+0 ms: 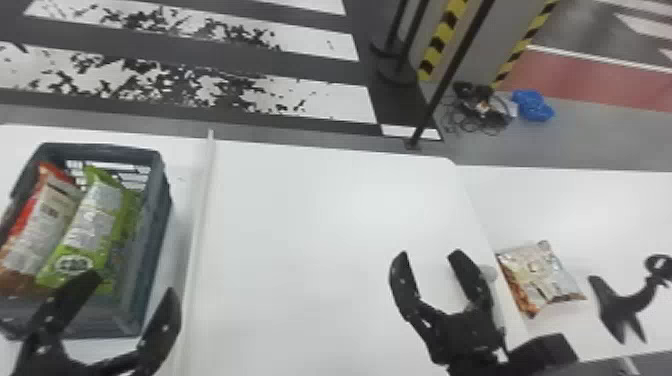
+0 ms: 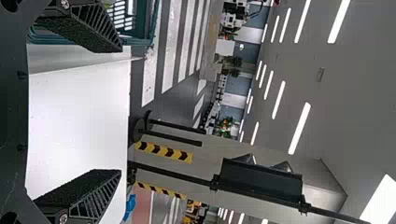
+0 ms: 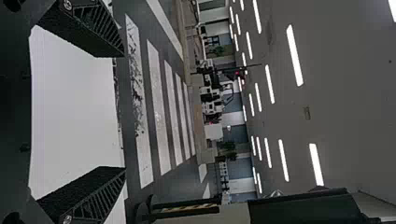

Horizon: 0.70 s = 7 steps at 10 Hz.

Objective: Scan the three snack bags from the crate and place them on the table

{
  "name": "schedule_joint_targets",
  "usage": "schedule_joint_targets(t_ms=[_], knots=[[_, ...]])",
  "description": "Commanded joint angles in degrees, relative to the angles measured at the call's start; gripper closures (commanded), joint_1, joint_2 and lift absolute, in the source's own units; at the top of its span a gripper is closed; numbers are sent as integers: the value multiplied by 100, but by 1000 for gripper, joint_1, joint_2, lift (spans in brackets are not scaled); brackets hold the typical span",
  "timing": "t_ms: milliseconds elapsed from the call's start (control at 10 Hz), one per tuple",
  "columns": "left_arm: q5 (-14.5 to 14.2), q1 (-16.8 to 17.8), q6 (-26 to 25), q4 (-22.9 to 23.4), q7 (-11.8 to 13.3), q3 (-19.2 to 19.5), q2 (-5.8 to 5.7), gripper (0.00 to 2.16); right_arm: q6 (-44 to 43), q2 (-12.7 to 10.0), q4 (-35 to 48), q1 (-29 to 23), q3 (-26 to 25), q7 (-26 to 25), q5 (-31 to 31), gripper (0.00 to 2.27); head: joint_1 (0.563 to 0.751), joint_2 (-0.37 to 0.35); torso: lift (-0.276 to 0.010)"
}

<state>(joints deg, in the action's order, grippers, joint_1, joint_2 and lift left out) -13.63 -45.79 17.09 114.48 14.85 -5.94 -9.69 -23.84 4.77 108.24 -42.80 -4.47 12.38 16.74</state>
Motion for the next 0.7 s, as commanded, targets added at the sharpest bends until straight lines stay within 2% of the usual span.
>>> schedule_joint_targets(t_ms=[0,300,500,600], knots=[[1,0,-158,-31,0,-39,11,70,-801,-11,-339,-133,324,1,-39,66,695,-213,-37],[-16,35,-158,-92,-96,-65,20,70,-1012,-11,-761,-133,631,-166,-347,76,695,-161,-37],[-34,35,-158,-22,-114,-13,11,70,-1012,-11,-743,-106,614,-218,-329,76,695,-137,-37],[-43,17,-176,119,-211,58,11,70,-1012,-3,-717,-106,579,-262,-312,76,695,-131,-37]])
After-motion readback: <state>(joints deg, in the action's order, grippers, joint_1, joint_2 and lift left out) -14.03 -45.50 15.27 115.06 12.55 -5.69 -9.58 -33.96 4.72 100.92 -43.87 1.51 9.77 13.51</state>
